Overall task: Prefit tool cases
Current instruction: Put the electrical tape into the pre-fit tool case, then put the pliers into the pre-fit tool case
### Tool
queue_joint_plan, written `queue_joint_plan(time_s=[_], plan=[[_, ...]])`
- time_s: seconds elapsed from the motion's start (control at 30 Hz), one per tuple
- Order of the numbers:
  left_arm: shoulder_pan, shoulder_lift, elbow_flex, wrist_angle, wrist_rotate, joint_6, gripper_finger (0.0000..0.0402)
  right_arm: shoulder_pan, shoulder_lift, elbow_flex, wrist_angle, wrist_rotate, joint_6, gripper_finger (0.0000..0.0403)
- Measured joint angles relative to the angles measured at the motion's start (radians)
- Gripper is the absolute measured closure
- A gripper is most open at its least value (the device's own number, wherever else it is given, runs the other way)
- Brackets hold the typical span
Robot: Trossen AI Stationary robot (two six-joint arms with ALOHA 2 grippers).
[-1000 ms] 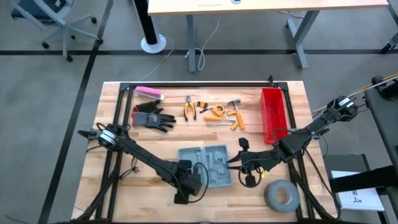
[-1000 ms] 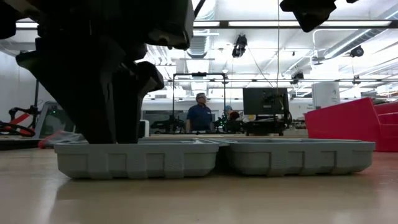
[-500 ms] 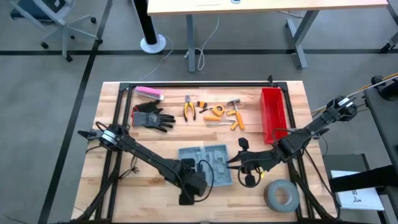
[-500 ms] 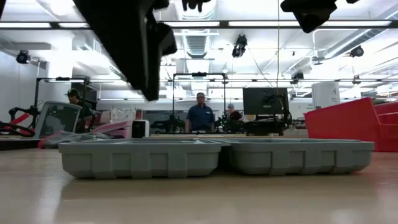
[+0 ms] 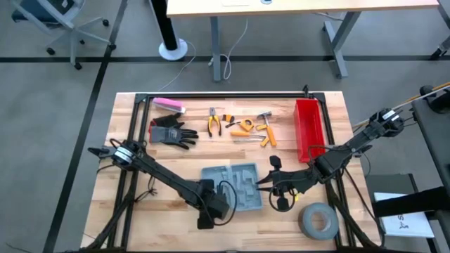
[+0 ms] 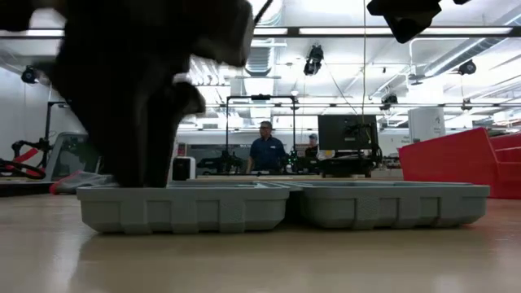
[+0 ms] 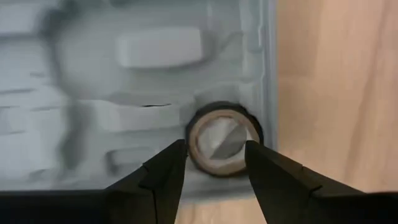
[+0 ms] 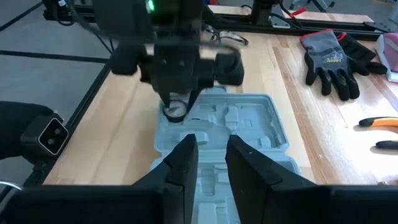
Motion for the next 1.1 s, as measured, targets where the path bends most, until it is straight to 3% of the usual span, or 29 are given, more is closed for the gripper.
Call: queue_joint_plan(time_s=[0.1, 0.2, 0.57, 0.77, 1.1], plan=[[0.001, -0.01, -0.079, 0.122, 0.032, -0.012, 0.0238, 0.0, 0.0, 0.0, -0.001, 0.0, 0.0, 0.0339], [0.003, -0.011, -0.096, 0.14, 0.034, -0.025, 0.0243, 0.0, 0.0, 0.0, -0.002, 0.0, 0.0, 0.0338], [0.006, -0.005, 0.088, -0.076, -0.002, 0.006, 0.0246, 0.0, 0.0, 0.0, -0.001, 0.001, 0.0, 0.0331], [0.012, -0.005, 0.15, -0.129, -0.108, -0.044, 0.0245, 0.0, 0.0, 0.0, -0.001, 0.001, -0.001, 0.034], [0.124, -0.008, 0.176, -0.142, -0.3, -0.342, 0.0248, 0.0, -0.003, 0.0, -0.004, 0.003, -0.003, 0.0327]])
